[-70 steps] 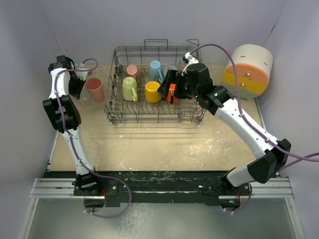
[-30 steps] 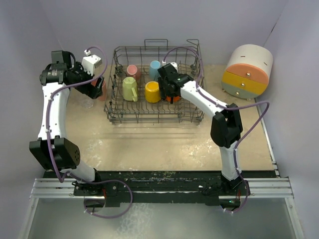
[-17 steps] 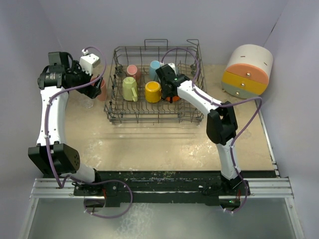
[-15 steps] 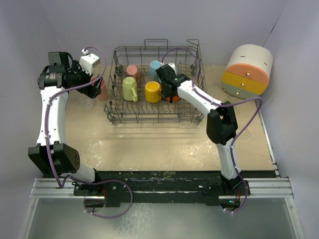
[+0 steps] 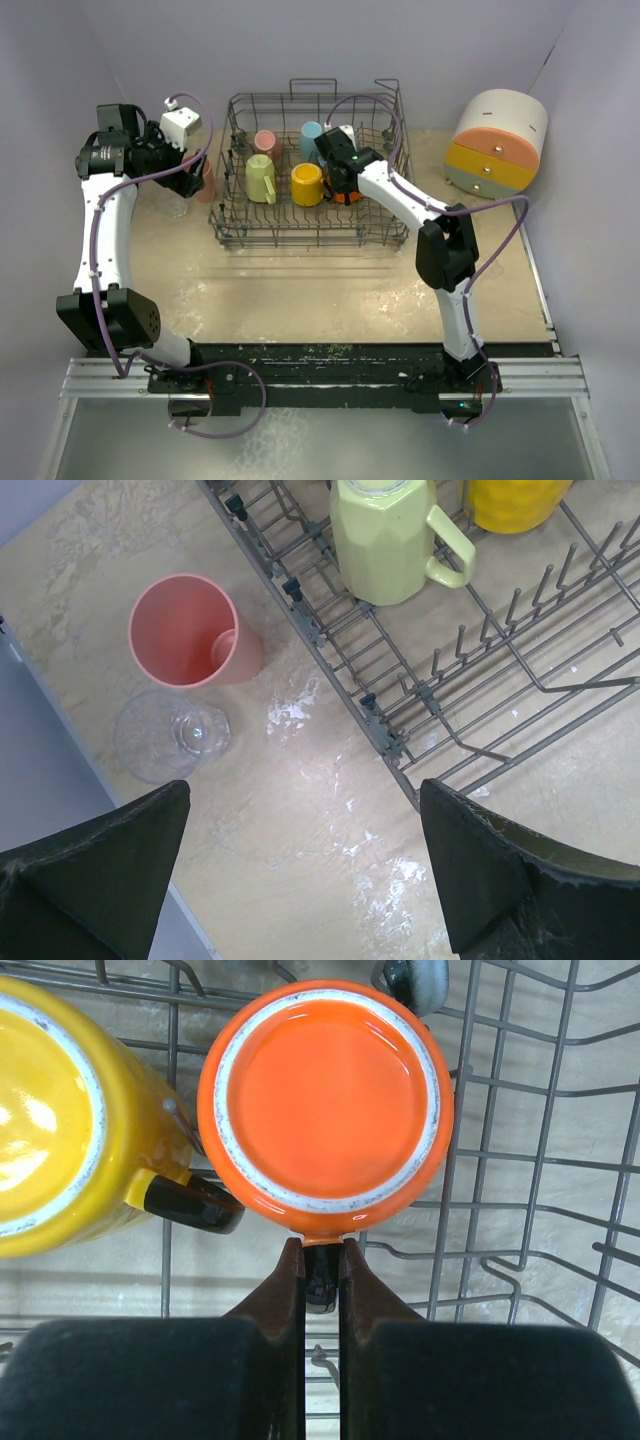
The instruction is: Unload the cups from the dish rack
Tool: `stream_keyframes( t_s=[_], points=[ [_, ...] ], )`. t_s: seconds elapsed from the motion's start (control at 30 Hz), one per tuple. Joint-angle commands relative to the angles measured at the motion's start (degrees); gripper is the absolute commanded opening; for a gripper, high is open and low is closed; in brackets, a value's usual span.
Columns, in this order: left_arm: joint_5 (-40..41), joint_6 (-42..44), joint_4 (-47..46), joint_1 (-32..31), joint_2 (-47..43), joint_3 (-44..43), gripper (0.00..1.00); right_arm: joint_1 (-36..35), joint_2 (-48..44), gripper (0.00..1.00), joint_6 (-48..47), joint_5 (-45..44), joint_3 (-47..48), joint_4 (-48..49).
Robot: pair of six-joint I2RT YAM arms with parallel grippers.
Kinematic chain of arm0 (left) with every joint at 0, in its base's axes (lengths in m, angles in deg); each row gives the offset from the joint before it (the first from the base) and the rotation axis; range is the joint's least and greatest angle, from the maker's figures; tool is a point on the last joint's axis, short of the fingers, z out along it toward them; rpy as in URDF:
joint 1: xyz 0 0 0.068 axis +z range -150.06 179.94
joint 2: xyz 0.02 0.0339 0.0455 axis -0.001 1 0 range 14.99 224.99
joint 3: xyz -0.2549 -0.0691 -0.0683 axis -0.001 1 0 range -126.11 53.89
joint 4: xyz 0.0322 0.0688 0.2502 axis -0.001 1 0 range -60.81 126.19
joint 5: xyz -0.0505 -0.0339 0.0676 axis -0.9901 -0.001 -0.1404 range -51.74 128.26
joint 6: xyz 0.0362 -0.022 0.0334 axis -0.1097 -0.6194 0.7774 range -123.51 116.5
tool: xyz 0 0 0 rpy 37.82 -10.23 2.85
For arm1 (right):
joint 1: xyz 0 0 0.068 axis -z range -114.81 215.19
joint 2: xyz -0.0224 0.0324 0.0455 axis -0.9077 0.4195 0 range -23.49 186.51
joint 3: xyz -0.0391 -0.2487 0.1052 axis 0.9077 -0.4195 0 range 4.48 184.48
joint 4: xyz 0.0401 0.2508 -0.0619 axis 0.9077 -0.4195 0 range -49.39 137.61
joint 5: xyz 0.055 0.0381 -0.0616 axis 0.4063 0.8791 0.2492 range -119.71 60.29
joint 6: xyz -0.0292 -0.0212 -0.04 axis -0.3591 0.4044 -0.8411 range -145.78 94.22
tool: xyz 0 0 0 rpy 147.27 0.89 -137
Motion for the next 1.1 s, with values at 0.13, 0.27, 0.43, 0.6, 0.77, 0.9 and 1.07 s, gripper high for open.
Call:
stream_keyframes(
  t_s=[0.13,0.27,0.43,0.6,0.77,0.9,1.07],
  points=[
    [-5.16,-0.27,-0.97,0.10,-2.15,-0.93,0.99,0.13,-8.09,0.00,-0.77,-2.99,5.41,2.61],
    [-8.20,0.42,-4.73,-0.65,-4.69,1.83,0.99,0.17,-11.27,0.00,-1.66,-2.90,7.25,3.07],
    [-11.07,1.36,-9.00,-2.30,-7.46,5.42,0.99,0.11,-14.72,0.00,-1.67,-2.86,8.77,3.65],
    [-15.39,5.47,-12.52,-2.71,-9.96,7.99,0.99,0.01,-18.17,0.00,1.83,2.09,10.37,4.99],
    [-21.31,14.48,-16.90,-2.71,-14.44,12.46,0.99,-1.04,-23.10,0.00,8.64,15.43,8.35,6.78],
    [-25.56,20.83,-19.04,-2.88,-18.78,15.97,0.99,-2.13,-27.69,0.00,17.61,27.36,0.18,15.81],
    [-28.10,24.76,-21.68,-2.89,-25.28,21.25,0.99,-2.61,-31.19,0.00,29.26,39.84,-8.19,29.01]
  ],
)
